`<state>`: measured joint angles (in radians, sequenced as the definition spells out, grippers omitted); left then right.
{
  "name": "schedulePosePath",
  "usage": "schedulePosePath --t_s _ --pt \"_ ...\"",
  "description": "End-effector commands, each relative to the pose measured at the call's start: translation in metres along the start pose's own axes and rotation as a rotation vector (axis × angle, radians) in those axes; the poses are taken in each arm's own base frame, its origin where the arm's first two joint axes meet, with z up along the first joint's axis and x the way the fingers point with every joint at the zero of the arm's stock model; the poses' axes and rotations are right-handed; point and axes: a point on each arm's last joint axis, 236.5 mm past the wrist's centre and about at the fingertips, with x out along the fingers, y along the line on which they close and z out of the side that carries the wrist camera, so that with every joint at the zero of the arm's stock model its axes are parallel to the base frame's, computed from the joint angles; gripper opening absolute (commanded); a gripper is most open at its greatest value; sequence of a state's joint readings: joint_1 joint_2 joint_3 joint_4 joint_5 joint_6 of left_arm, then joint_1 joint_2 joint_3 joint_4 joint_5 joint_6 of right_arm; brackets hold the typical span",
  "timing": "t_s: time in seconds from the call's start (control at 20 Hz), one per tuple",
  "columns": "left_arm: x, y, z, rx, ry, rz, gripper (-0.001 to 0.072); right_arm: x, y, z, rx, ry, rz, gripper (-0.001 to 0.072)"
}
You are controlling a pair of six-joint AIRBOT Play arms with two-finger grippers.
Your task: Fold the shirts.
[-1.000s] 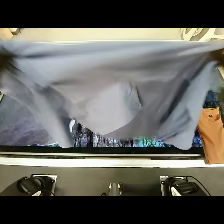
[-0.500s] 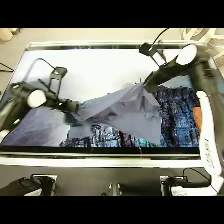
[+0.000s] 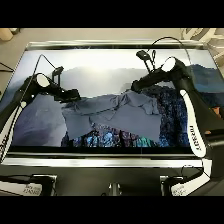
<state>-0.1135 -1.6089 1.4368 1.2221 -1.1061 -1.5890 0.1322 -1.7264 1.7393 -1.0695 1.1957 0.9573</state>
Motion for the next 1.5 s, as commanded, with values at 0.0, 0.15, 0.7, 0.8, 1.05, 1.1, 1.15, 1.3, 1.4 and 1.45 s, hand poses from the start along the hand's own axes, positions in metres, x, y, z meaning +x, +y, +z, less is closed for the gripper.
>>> schedulePosePath --t_s 0.0,0.15,0.7,0.8,1.05,1.1,1.15,1.3,1.4,1.45 --pt "-0.023 0.050 0.008 0.032 0.046 0.071 0.0601 -0.050 -0.024 -0.046 -0.047 0.167 -0.079 0.0495" --pt "-0.044 0.107 -0.004 -0.037 0.107 0.161 0.0401 -0.085 -0.058 -0.120 0.085 0.370 -0.114 0.0490" --pt "0.027 0.127 -0.058 -0.126 0.319 0.105 0.0529 -0.073 -0.009 -0.244 0.209 0.534 0.012 0.0489" --pt "0.032 0.124 -0.053 -0.135 0.300 0.086 0.0498 -0.072 -0.008 -0.245 0.211 0.535 0.013 0.0488" --pt "0.047 0.117 -0.055 -0.169 0.314 0.037 0.0371 -0.073 -0.008 -0.252 0.252 0.560 0.000 0.0497" --pt "0.047 0.117 -0.054 -0.169 0.309 0.038 0.0292 -0.070 -0.004 -0.259 0.267 0.574 0.009 0.0498" --pt "0.048 0.118 -0.053 -0.169 0.303 0.039 0.0250 -0.066 0.002 -0.269 0.288 0.592 0.023 0.0499" --pt "0.047 0.116 -0.050 -0.143 0.292 0.026 0.0028 -0.048 0.024 -0.302 0.343 0.639 0.089 0.0555" --pt "0.045 0.109 -0.048 -0.125 0.288 0.000 0.0027 -0.035 0.036 -0.308 0.382 0.612 0.124 0.0557" --pt "0.042 0.107 -0.046 -0.123 0.280 -0.002 0.0027 -0.029 0.040 -0.310 0.400 0.600 0.137 0.0557"
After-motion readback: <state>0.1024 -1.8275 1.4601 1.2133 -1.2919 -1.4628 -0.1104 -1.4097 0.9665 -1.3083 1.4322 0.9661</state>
